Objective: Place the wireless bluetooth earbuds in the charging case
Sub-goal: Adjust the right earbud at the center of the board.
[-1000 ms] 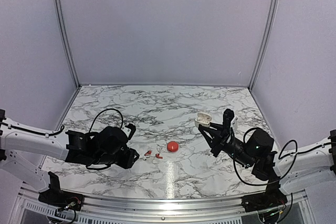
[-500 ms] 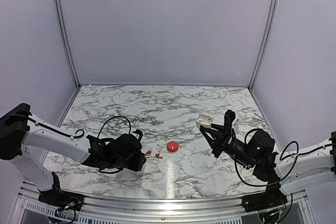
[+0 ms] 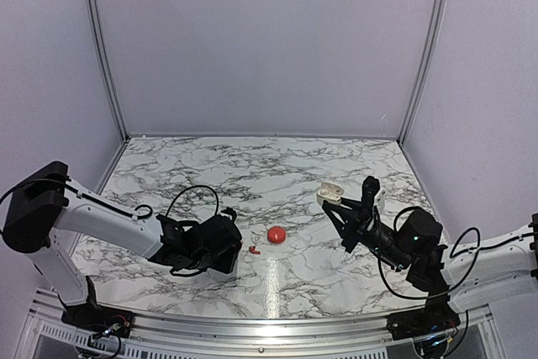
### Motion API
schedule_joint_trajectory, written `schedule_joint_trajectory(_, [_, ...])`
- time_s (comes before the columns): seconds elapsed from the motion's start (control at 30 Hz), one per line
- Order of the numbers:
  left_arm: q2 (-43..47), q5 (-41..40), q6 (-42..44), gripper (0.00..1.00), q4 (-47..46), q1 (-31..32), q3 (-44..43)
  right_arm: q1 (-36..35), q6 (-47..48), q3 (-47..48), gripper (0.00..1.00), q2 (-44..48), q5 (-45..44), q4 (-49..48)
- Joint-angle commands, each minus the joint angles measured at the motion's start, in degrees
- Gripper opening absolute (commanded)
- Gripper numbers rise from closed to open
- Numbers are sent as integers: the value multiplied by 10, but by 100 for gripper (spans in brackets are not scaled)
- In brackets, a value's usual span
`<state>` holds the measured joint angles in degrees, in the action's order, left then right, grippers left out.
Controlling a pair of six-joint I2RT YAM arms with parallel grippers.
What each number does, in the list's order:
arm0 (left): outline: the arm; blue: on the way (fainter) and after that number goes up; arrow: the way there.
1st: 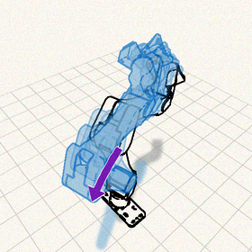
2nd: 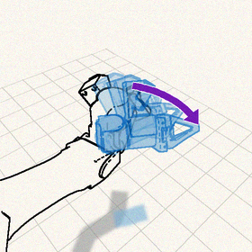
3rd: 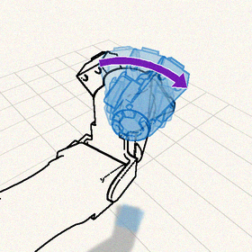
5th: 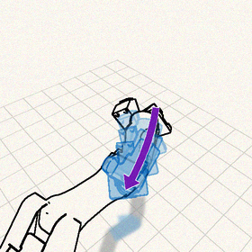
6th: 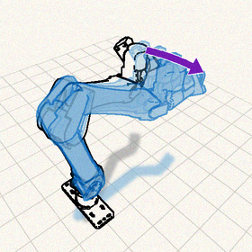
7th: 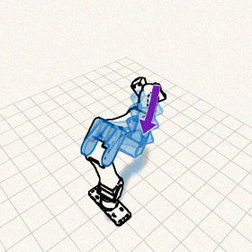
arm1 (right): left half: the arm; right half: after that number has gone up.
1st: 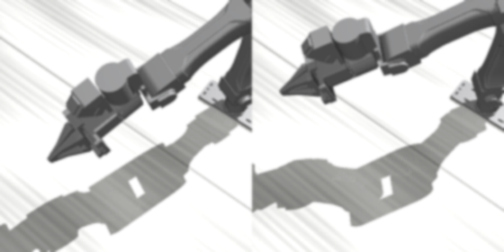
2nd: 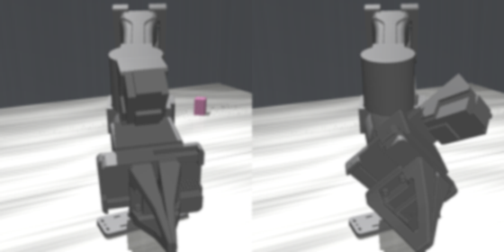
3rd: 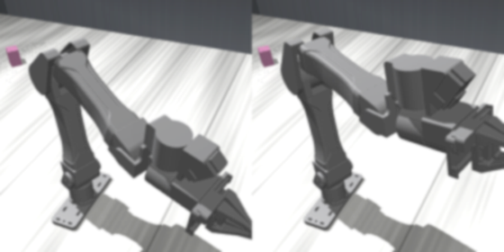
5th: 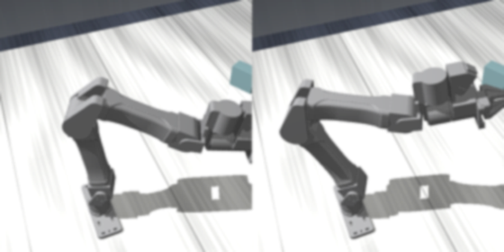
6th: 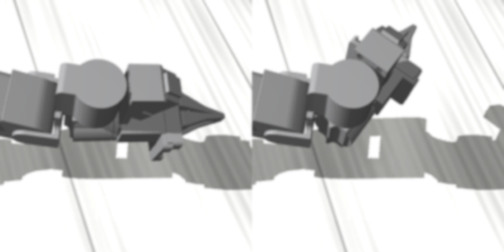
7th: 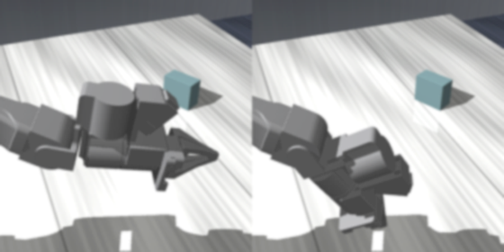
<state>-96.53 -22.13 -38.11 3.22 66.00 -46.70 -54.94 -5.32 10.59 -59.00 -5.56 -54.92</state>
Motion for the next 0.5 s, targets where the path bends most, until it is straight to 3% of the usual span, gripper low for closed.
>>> schedule_joint_trajectory(0.0, [-20, -29, 12, 48, 60, -5, -17, 5, 5, 0, 0, 9, -7, 3])
schedule_joint_trajectory(0.47, [-5, -42, 53, 47, 61, -61, -14, 7, 7, -4, 0, 14, -11, 6])
